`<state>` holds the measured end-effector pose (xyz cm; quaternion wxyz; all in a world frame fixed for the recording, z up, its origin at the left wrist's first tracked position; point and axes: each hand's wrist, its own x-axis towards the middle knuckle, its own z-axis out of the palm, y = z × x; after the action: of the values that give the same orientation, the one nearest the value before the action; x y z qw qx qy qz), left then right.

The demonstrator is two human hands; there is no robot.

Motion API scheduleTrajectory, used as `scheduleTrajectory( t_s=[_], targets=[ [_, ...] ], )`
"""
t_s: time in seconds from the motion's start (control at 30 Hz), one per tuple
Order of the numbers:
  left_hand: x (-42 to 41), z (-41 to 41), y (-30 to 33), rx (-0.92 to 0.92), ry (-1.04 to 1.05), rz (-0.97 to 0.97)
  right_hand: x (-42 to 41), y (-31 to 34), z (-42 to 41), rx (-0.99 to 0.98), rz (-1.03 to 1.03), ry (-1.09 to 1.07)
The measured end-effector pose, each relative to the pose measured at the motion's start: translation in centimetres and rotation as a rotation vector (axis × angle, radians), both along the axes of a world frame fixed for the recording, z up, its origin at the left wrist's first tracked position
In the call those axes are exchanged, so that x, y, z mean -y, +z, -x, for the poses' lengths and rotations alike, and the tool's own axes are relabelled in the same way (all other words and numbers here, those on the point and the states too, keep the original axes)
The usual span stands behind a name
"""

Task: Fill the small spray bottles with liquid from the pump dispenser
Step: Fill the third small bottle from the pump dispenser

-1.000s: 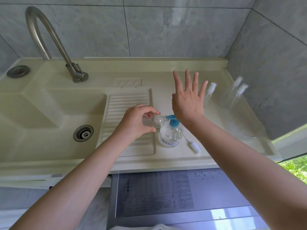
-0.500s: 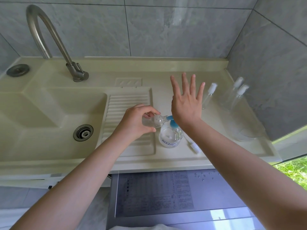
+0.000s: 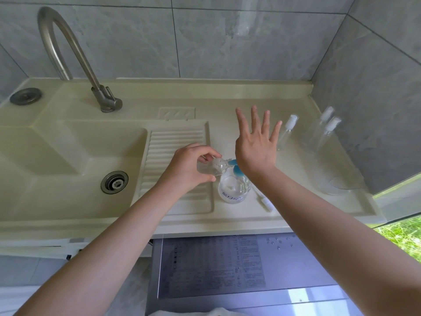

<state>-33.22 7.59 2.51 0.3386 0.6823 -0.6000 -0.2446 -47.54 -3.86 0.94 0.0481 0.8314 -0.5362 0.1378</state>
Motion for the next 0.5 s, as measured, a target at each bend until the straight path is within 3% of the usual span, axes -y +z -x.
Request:
scheduleTrajectory(
  t_s=[0.17, 0.5],
  targets=[
    [0.0, -0.1, -0.3, 0.008, -0.003, -0.011, 0.1, 0.1, 0.4, 0.057, 0.120, 0.009],
    [0.2, -0.1, -0.2, 0.025, 0.000, -0.010, -0.1, -0.4, 0.0, 0.050, 0.002, 0.005]
  ],
)
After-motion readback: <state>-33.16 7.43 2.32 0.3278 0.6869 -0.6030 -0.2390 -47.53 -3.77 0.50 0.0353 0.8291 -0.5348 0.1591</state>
